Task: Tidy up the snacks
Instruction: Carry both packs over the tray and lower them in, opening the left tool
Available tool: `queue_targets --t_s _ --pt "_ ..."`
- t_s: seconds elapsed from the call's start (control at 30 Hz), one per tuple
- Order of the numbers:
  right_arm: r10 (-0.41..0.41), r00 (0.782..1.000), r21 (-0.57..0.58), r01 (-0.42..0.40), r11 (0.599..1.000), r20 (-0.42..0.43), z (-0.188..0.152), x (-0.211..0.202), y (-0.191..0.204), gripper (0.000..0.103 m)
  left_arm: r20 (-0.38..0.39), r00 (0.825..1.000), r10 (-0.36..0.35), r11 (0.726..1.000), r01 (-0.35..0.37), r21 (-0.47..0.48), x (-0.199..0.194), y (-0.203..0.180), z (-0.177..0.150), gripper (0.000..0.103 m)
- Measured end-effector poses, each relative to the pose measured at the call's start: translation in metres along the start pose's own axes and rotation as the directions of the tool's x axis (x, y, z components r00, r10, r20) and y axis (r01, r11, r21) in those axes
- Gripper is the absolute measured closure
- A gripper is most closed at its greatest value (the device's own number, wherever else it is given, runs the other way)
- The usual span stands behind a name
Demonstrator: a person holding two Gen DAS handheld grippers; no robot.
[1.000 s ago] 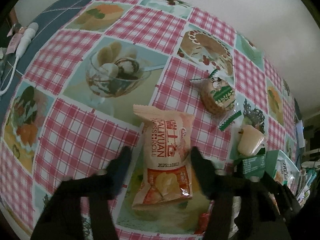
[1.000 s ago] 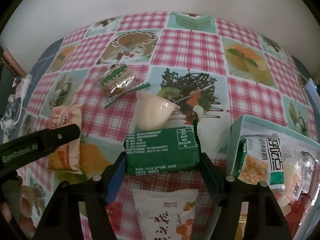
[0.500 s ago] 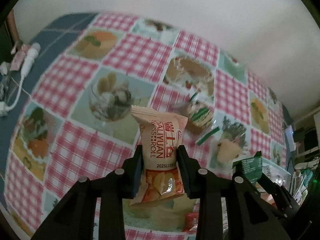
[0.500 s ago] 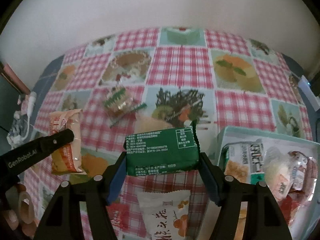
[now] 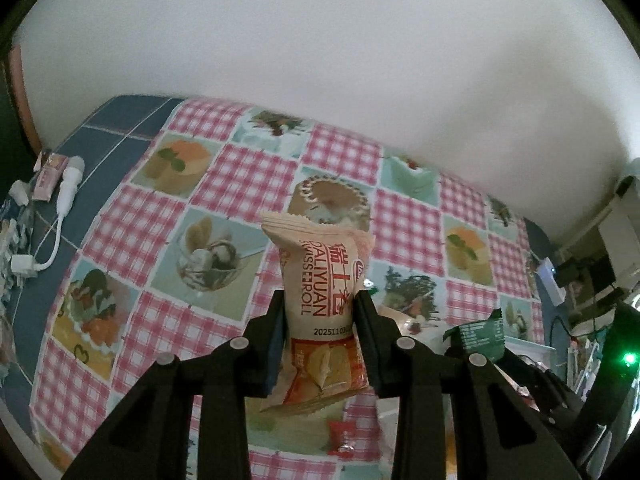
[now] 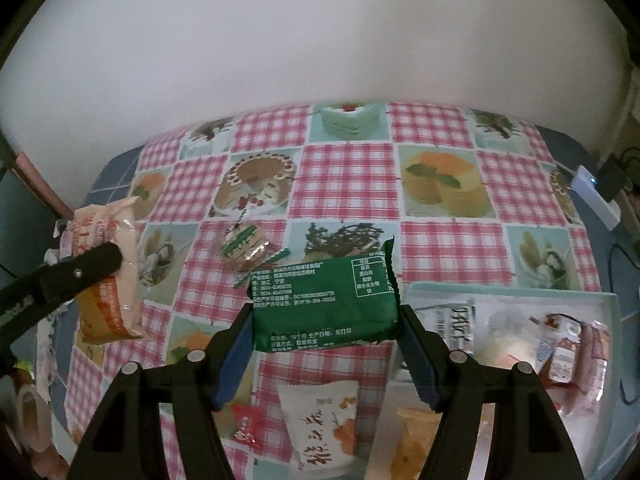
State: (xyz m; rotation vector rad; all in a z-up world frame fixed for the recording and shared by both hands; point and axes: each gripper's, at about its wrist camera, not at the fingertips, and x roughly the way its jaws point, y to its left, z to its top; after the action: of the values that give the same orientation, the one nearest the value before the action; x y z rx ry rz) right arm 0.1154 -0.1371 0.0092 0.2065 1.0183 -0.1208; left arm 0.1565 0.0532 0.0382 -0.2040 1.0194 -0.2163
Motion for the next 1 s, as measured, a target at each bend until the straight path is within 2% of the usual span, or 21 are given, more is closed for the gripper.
queue_targets --t_s 0.17,0.43,0.73,1.0 --pt "-0.013 1.000 0.049 0.013 0.999 0.000 -0.002 -0.012 -0.023 0.031 0.010 1.000 -0.013 0.999 0.012 0.046 -0.008 -0.023 -0.003 0.068" --pt "-0.033 0.999 0.116 0.029 0.993 0.031 -0.011 -0.038 -0.055 0.031 -0.009 0.995 -0.098 0.986 0.098 0.133 -0.018 -0.067 -0.018 0.068" --pt "-0.096 0.994 0.192 0.086 0.978 0.045 -0.024 -0.067 -0.095 0.031 -0.063 0.985 -0.161 0.951 0.172 0.258 -0.021 -0.123 -0.046 0.068" --pt "-0.163 0.986 0.272 0.145 0.951 0.045 -0.045 -0.093 -0.142 0.031 -0.094 0.980 -0.174 0.909 0.197 0.368 -0.026 -0.168 -0.072 0.068"
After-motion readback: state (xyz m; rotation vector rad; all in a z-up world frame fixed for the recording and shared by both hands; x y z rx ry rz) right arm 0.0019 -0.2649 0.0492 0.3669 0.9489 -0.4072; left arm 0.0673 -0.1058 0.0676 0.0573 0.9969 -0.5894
